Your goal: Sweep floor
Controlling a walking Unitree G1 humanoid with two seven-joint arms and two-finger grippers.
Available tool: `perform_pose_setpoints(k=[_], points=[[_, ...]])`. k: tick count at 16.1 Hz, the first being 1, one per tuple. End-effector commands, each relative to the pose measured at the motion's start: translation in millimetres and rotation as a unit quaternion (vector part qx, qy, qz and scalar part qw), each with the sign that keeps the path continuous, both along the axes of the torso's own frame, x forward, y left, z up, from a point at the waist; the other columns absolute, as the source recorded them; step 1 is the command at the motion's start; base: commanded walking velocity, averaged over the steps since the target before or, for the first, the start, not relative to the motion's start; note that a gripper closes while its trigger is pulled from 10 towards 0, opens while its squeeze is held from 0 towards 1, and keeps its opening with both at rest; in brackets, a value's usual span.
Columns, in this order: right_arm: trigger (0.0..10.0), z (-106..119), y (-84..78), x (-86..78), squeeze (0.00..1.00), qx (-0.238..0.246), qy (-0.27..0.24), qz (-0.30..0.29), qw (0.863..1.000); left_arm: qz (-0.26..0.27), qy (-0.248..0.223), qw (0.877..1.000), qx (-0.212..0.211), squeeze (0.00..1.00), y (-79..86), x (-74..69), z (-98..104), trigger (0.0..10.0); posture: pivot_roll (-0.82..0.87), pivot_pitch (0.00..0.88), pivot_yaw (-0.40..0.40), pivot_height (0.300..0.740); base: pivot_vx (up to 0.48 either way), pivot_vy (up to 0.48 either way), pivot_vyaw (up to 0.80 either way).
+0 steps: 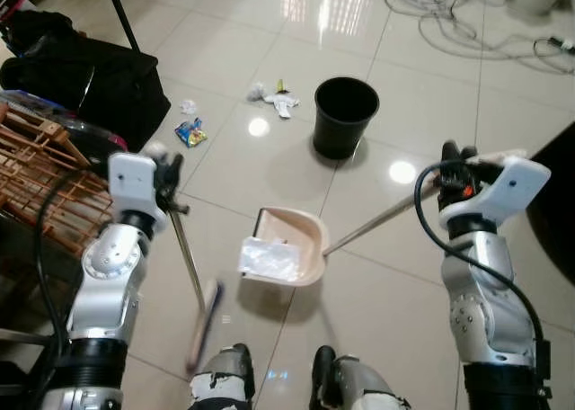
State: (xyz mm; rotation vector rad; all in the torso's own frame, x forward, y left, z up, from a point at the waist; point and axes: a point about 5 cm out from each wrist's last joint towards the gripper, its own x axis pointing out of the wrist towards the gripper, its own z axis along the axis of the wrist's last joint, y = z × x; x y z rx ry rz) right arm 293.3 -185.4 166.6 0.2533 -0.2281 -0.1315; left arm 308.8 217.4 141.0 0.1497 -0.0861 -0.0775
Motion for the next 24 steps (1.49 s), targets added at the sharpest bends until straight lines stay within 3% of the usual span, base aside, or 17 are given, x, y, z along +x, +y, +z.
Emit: perform_pose_setpoints(k=[1,4,8,18,24], points=[[10.0,20.7,-2.5,-3.1,0.00,-0.012,-0.007,0.013,1.000,-0.014,-0.024,1.000,0.007,0.00,-11.8,-10.7,10.0,10.0,0.12,0.148,-0.042,0.740,0.000,0.000,0.00],[10.0,42.5,-3.7,-2.4,0.00,-0.010,-0.012,0.015,1.000,-0.024,-0.013,0.999,-0.023,0.00,-26.5,-23.9,8.5,10.0,0.12,0.138,-0.038,0.740,0.000,0.000,0.00],[10.0,60.8,-6.3,-1.0,0.00,-0.010,-0.026,0.008,1.000,-0.041,-0.029,0.999,0.012,0.00,-36.9,-26.3,15.3,10.0,0.12,0.115,-0.035,0.740,0.000,0.000,0.00],[10.0,108.6,-13.0,5.8,0.00,0.007,-0.063,0.010,0.998,-0.036,-0.024,0.999,0.011,0.00,-42.0,-29.9,20.1,10.0,0.13,0.098,-0.051,0.740,0.288,0.000,0.00],[10.0,116.5,-14.2,4.9,0.00,0.015,-0.065,0.006,0.998,-0.041,-0.020,0.999,0.001,0.00,-50.4,-33.5,16.4,10.0,0.12,0.094,-0.058,0.740,0.391,0.000,-0.27]])
